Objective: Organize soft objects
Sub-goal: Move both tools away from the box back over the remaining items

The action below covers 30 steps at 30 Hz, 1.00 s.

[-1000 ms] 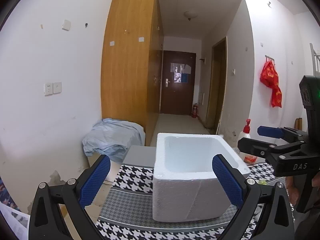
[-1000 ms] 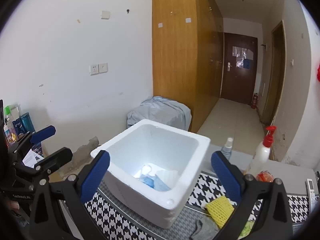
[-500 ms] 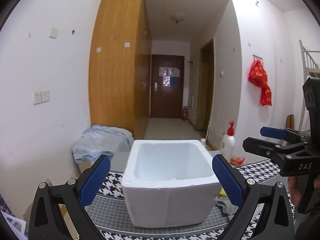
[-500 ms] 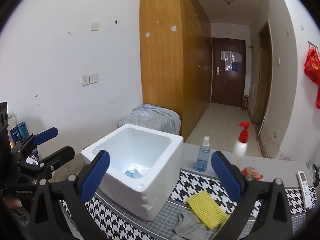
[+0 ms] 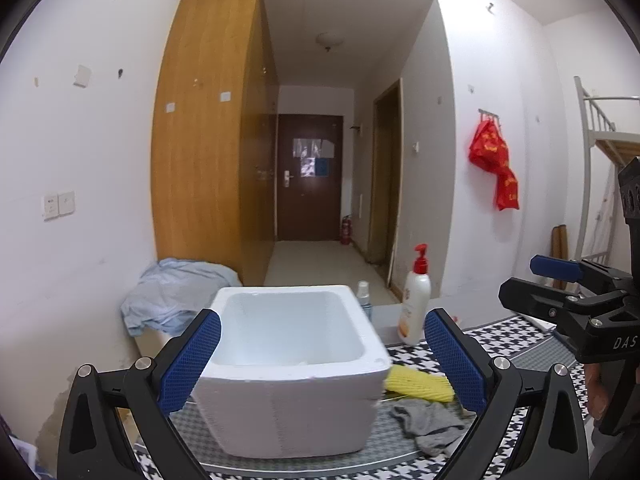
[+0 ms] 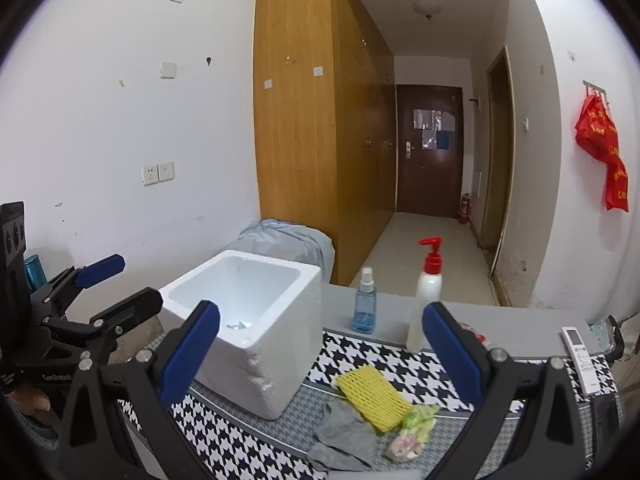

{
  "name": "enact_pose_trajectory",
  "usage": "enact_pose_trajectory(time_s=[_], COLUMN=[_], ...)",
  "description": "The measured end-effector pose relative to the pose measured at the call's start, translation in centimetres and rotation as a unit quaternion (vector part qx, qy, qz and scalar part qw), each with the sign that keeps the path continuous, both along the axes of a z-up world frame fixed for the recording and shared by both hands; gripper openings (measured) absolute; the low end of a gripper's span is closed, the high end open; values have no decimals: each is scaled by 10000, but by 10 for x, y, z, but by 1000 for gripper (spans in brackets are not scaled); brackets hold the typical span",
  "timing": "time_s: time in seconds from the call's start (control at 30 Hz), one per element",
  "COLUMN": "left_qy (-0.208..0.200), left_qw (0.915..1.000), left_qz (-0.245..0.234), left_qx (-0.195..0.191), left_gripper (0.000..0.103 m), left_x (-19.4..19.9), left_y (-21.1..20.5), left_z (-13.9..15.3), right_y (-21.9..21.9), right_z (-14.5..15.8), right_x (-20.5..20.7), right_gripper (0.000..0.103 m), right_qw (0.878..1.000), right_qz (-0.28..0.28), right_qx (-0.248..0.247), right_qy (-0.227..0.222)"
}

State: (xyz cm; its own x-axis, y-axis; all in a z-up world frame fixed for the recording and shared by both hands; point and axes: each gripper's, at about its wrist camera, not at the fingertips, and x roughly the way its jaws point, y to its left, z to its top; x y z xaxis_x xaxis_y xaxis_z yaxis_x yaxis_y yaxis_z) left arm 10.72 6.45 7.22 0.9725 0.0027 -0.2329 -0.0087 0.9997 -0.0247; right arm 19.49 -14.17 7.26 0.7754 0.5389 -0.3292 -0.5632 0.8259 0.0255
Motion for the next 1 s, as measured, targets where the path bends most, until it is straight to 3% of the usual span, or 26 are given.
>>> enact_pose_trajectory(time_s=[0.53,1.0], left_qy=[-194,-48], left_qw=[9996,9994], left_qz=[-162,-333], left_qx=[111,62], left_gripper=[102,102], left_x=[-7,-4], left_y=[-36,-49], left_z=[-5,-24], right_y=[-50,-75], right_z=[-18,-37], right_x=[-12,-21], right_gripper=[103,103], right_qw=[9997,9986], right_qz=[-205,-507], right_qx=[143,119], right_qy=[-55,-17])
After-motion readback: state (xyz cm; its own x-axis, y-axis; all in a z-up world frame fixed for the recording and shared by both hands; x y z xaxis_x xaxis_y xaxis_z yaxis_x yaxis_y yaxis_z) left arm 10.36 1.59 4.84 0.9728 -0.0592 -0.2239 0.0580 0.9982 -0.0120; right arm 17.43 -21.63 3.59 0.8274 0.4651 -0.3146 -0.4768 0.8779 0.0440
